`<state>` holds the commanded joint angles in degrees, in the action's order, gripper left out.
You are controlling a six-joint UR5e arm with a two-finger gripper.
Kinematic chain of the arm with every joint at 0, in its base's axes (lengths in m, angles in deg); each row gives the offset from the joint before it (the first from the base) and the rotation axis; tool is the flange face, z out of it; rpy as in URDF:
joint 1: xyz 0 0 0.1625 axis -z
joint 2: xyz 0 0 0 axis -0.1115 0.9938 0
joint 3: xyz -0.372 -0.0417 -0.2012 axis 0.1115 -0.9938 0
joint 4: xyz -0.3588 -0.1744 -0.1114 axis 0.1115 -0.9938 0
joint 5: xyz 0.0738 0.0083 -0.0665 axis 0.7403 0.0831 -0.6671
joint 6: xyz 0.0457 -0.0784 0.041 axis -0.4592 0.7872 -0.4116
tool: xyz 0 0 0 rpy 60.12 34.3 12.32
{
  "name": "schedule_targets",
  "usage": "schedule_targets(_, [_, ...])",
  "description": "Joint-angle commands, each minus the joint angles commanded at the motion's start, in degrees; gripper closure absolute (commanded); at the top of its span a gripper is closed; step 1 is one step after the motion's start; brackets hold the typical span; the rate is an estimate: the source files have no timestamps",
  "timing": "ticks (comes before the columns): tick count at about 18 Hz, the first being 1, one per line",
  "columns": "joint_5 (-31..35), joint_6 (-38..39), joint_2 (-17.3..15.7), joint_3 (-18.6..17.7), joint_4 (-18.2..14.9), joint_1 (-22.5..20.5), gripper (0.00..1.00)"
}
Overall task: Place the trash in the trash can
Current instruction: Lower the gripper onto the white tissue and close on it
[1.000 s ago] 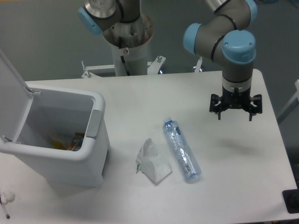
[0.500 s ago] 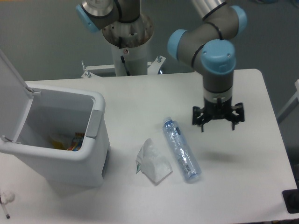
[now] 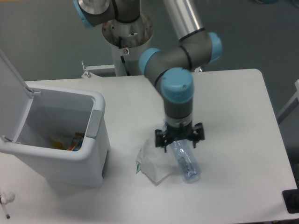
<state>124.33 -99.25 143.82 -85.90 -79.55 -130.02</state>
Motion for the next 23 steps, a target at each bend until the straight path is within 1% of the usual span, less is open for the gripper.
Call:
schedule_targets(3, [0.44,0.79,2.37,-0.44,-0.09,3.60,0.00])
schedule_targets(6, [0.35,2.38,4.57,0.17,-0.09,4.06,0.00])
schedule_targets(8, [0.00,2.38,5.10,0.35,-0.17,4.06,0.50])
schedule_targets(9, [-0.09,2.38,5.19,0.44,-0.18,4.06,0.78])
schedule_targets(10, [-0.17,2.38,5.28,0.35,-0.18,4.06,1.00])
schedule_targets(14, [-1.31,2.11,4.75,0.79,-0.18,3.00,1.00])
schedule_targets(16, [-3.33,2.38,4.40,0.88,-0.26,1.95,1.00])
schedule_targets(19, [-7.63,2.82,4.23,2.10,-0.26,0.55,1.00])
schedule_targets(21, [-9.66,3.60,2.39,2.81,-0.26,0.02,1.00])
schedule_targets(23, [-13.16,4.66,0.37,4.21,-0.26,-1.56,1.00])
